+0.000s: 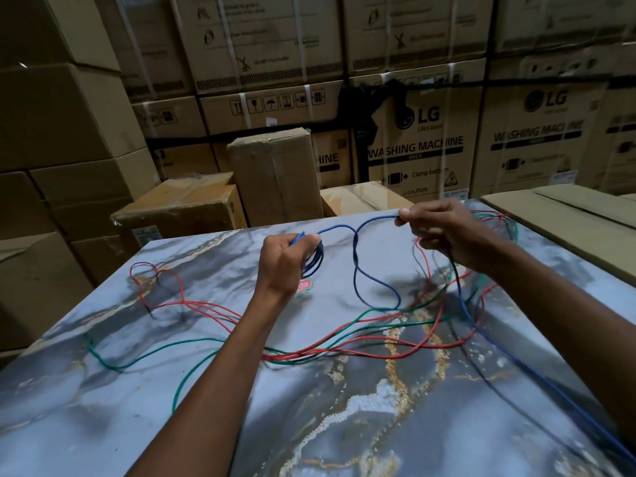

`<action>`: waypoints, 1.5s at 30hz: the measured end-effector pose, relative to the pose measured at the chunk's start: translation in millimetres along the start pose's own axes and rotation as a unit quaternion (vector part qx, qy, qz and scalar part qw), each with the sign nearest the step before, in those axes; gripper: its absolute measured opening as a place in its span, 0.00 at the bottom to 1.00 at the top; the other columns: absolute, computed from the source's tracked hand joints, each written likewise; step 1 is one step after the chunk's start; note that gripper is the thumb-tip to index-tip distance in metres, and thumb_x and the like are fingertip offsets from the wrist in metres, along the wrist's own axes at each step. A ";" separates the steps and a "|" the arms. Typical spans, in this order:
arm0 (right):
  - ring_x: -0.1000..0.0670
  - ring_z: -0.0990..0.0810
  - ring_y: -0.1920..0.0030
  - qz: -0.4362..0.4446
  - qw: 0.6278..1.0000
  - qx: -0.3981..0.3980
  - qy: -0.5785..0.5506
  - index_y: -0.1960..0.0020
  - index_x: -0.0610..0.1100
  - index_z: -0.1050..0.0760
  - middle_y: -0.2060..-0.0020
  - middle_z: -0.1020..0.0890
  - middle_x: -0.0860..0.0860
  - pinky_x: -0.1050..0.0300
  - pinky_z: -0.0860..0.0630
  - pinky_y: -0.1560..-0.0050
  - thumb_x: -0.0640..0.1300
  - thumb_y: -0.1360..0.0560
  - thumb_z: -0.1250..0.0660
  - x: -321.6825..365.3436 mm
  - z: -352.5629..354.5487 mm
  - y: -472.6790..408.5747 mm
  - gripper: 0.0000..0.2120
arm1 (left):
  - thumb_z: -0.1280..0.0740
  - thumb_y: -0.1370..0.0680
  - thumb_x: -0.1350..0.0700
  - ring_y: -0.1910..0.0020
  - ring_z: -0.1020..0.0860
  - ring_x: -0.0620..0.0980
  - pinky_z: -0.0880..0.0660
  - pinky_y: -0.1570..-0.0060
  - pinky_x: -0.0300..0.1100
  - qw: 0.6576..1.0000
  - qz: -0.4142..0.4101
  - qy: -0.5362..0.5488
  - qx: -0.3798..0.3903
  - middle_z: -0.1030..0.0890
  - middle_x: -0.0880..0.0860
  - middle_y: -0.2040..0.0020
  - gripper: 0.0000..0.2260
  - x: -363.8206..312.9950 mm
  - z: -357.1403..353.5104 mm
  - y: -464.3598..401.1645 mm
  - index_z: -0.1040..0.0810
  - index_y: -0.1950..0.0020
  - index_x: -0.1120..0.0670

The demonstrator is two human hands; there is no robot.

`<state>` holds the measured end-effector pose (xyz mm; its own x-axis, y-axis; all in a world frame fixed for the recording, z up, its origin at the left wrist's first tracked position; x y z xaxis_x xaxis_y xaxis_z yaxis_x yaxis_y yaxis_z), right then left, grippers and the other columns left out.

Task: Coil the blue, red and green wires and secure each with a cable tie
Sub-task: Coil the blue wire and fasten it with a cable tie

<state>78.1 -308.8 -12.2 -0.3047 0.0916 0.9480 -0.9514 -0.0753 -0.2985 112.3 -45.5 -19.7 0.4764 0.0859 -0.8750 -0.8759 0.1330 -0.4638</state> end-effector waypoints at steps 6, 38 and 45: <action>0.57 0.26 0.68 0.029 0.975 -0.199 0.098 0.53 0.38 0.15 0.73 0.21 0.57 0.64 0.34 0.68 0.46 0.24 0.26 -1.2 29.9 -1.6 0.11 | 0.31 0.30 0.51 0.75 0.43 0.47 0.45 0.72 0.41 1.000 0.000 -0.008 -0.012 0.39 0.50 0.76 0.18 -1.3 0.9 -1.8 0.36 0.76 0.51; 0.59 0.17 0.62 0.184 0.954 -0.129 0.200 0.52 0.44 0.14 0.65 0.16 0.57 0.62 0.21 0.59 0.45 0.19 0.30 22.7 -103.0 29.0 0.08 | 0.31 0.26 0.54 0.75 0.38 0.49 0.39 0.70 0.46 0.970 0.039 -0.070 -0.231 0.36 0.49 0.77 0.19 -1.3 13.4 15.1 0.33 0.75 0.53; 0.54 0.44 0.74 -0.007 0.982 -0.126 -0.142 0.60 0.41 0.26 0.76 0.40 0.52 0.62 0.46 0.75 0.43 0.15 0.41 25.6 -88.5 17.1 0.16 | 0.32 0.24 0.53 0.76 0.38 0.49 0.42 0.73 0.43 0.944 -0.138 -0.255 -0.157 0.36 0.52 0.76 0.18 -27.0 -4.6 21.2 0.31 0.71 0.58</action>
<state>50.1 -219.9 -2.8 -0.3002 -0.1932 0.9341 -0.9473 0.1750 -0.2682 80.6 -49.5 -6.6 0.5945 0.5658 -0.5714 -0.6546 -0.0723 -0.7525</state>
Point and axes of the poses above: each hand's wrist, its own y-axis away from the middle knuckle, its own z-axis out of the back of the hand, x = y × z, the point moved 7 cm from there along -y, towards the middle knuckle
